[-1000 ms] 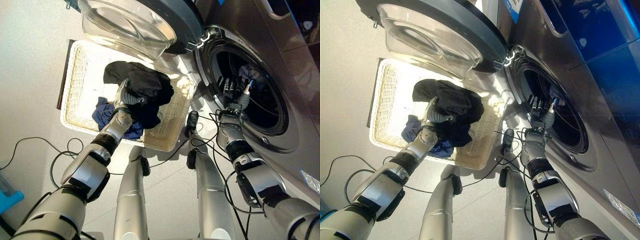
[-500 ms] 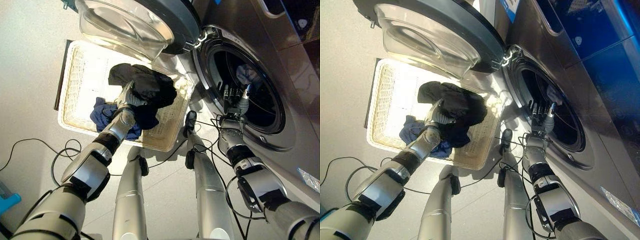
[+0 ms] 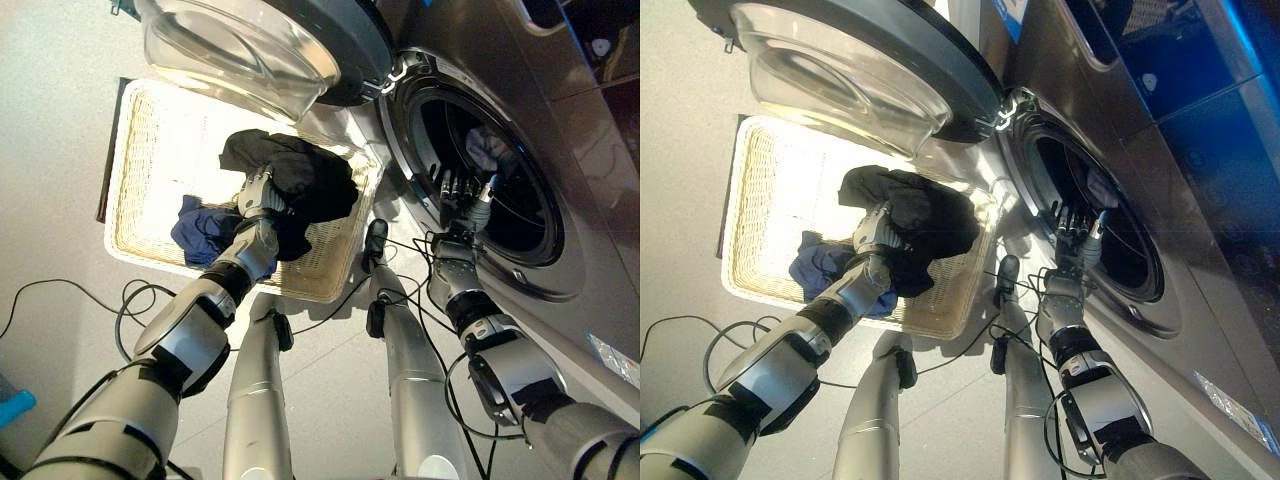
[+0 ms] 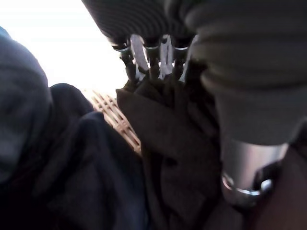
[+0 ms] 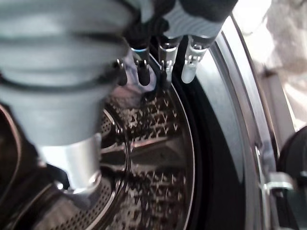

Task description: Put the clothes into the washing machine.

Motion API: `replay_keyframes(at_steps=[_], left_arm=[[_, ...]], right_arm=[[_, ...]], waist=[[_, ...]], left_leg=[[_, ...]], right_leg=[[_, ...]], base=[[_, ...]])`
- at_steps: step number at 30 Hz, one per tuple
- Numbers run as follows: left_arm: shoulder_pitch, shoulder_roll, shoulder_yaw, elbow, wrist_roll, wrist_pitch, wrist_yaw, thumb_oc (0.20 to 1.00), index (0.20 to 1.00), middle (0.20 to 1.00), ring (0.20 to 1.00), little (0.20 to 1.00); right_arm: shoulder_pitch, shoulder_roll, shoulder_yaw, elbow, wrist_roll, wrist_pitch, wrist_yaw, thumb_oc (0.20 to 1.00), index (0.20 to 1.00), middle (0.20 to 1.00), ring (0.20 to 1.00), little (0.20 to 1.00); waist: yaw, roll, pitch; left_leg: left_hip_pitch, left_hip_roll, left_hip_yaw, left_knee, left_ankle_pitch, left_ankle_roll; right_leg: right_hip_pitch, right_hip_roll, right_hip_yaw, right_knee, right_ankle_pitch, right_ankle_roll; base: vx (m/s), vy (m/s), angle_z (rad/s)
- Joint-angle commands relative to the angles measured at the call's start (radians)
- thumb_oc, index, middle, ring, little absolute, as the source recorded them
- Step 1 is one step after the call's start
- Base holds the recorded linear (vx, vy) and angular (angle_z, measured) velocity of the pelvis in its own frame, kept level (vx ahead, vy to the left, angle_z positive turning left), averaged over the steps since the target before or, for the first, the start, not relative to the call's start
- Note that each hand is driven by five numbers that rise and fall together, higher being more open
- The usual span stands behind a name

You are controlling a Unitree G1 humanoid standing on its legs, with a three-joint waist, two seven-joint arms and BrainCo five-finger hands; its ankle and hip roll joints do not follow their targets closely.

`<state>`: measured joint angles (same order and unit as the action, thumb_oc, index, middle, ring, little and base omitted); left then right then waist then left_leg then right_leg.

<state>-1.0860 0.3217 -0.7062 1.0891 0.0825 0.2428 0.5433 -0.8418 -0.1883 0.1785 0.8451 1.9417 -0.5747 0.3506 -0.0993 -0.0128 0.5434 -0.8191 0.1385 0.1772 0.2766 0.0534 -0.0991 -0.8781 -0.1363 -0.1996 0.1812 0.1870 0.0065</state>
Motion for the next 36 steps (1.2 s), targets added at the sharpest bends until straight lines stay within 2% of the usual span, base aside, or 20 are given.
replay_keyframes(at_steps=[1, 2, 8, 14, 18, 20, 23, 25, 26, 27, 29, 36], left_arm=[[-0.016, 0.006, 0.040, 0.099, -0.056, 0.012, 0.019, 0.225, 0.225, 0.225, 0.225, 0.225], [-0.018, 0.009, 0.054, 0.110, -0.057, -0.018, 0.010, 0.200, 0.200, 0.200, 0.200, 0.200], [-0.018, 0.007, 0.098, 0.138, -0.091, -0.063, 0.006, 0.200, 0.200, 0.200, 0.200, 0.200], [0.000, 0.007, 0.110, 0.140, -0.088, -0.075, -0.010, 0.200, 0.200, 0.200, 0.200, 0.200], [0.013, 0.011, 0.131, 0.131, -0.105, -0.127, 0.009, 0.200, 0.200, 0.200, 0.200, 0.200], [0.035, 0.024, 0.162, 0.099, -0.112, -0.201, 0.006, 0.200, 0.200, 0.200, 0.200, 0.200], [0.066, 0.050, 0.183, 0.053, -0.109, -0.300, -0.016, 0.200, 0.200, 0.200, 0.200, 0.200], [0.096, 0.067, 0.194, 0.016, -0.110, -0.359, -0.022, 0.200, 0.200, 0.200, 0.200, 0.200], [0.099, 0.068, 0.196, 0.012, -0.112, -0.365, -0.022, 0.200, 0.200, 0.200, 0.200, 0.200], [0.140, 0.076, 0.218, -0.038, -0.134, -0.429, -0.026, 0.200, 0.200, 0.200, 0.200, 0.200], [0.186, 0.081, 0.244, -0.105, -0.172, -0.489, -0.040, 0.200, 0.200, 0.200, 0.200, 0.200], [0.316, 0.060, 0.285, -0.309, -0.202, -0.605, -0.075, 0.200, 0.200, 0.200, 0.200, 0.200]], right_arm=[[0.010, 0.002, 0.008, -0.070, 0.030, -0.078, 0.043, 1.000, 1.000, 1.000, 1.000, 1.000], [0.017, 0.005, 0.014, -0.088, 0.026, -0.091, 0.040, 1.000, 1.000, 1.000, 1.000, 1.000], [0.039, 0.018, -0.008, -0.121, -0.005, -0.090, -0.001, 1.000, 1.000, 1.000, 1.000, 1.000], [0.057, 0.030, -0.008, -0.125, -0.095, -0.072, -0.049, 1.000, 1.000, 1.000, 1.000, 1.000], [0.066, 0.027, 0.015, -0.114, -0.315, -0.023, -0.127, 1.000, 1.000, 1.000, 1.000, 1.000], [0.086, -0.002, 0.062, -0.087, -0.619, 0.038, -0.255, 1.000, 1.000, 1.000, 1.000, 1.000], [0.115, -0.051, 0.112, -0.048, -0.853, 0.101, -0.323, 1.000, 1.000, 1.000, 1.000, 1.000], [0.143, -0.079, 0.136, -0.029, -0.959, 0.121, -0.351, 1.000, 1.000, 1.000, 1.000, 1.000], [0.145, -0.081, 0.139, -0.028, -0.972, 0.125, -0.352, 1.000, 1.000, 1.000, 1.000, 1.000], [0.172, -0.108, 0.169, -0.020, -1.132, 0.142, -0.391, 1.000, 1.000, 1.000, 1.000, 1.000], [0.197, -0.132, 0.202, -0.029, -1.328, 0.150, -0.454, 1.000, 1.000, 1.000, 1.000, 1.000], [0.218, -0.198, 0.278, -0.129, -1.747, 0.234, -0.641, 1.000, 1.000, 1.000, 1.000, 1.000]], waist=[[0.007, -0.019, -0.023], [0.004, -0.023, -0.023], [-0.005, -0.031, -0.023], [-0.001, -0.030, -0.023], [0.003, -0.029, -0.023], [0.009, -0.026, -0.023], [0.019, -0.023, -0.023], [0.025, -0.021, -0.023], [0.025, -0.021, -0.023], [0.033, -0.018, -0.023], [0.041, -0.014, -0.023], [0.070, 0.005, -0.023]], left_leg=[[-0.033, -0.055, 0.059, -0.066, 0.061, -0.036], [-0.035, -0.051, 0.058, -0.058, 0.059, -0.037], [-0.029, -0.044, 0.055, -0.035, 0.047, -0.040], [-0.004, -0.040, 0.054, -0.031, 0.038, -0.038], [0.016, -0.040, 0.054, -0.032, 0.035, -0.037], [0.037, -0.039, 0.056, -0.032, 0.032, -0.036], [0.064, -0.038, 0.058, -0.032, 0.027, -0.034], [0.080, -0.037, 0.059, -0.031, 0.022, -0.032], [0.082, -0.037, 0.059, -0.031, 0.022, -0.032], [0.094, -0.036, 0.055, -0.026, 0.015, -0.028], [0.104, -0.036, 0.051, -0.015, 0.006, -0.025], [0.132, -0.044, 0.031, -0.006, -0.015, -0.017]], right_leg=[[-0.022, 0.007, -0.018, 0.115, -0.066, 0.145], [-0.023, 0.006, -0.018, 0.120, -0.069, 0.144], [-0.017, 0.007, -0.011, 0.141, -0.083, 0.142], [0.006, 0.000, -0.017, 0.147, -0.089, 0.141], [0.023, -0.004, -0.024, 0.150, -0.097, 0.139], [0.042, -0.009, -0.030, 0.154, -0.105, 0.135], [0.068, -0.014, -0.042, 0.157, -0.118, 0.132], [0.084, -0.016, -0.048, 0.163, -0.129, 0.129], [0.086, -0.016, -0.049, 0.164, -0.130, 0.129], [0.099, -0.020, -0.054, 0.175, -0.142, 0.127], [0.113, -0.025, -0.061, 0.185, -0.155, 0.124], [0.146, -0.043, -0.082, 0.207, -0.178, 0.123]], base=[[0.00, 0.000, 0.00], [0.00, 0.000, 0.00], [-0.01, 0.000, -0.02], [0.00, -0.005, -0.01], [0.00, 0.000, 0.00], [0.00, 0.000, 0.00], [0.00, -0.001, 0.02], [0.00, 0.000, 0.00], [0.00, 0.000, 0.00], [0.00, 0.000, 0.00], [0.00, 0.000, 0.00], [0.00, -0.003, 0.01]])
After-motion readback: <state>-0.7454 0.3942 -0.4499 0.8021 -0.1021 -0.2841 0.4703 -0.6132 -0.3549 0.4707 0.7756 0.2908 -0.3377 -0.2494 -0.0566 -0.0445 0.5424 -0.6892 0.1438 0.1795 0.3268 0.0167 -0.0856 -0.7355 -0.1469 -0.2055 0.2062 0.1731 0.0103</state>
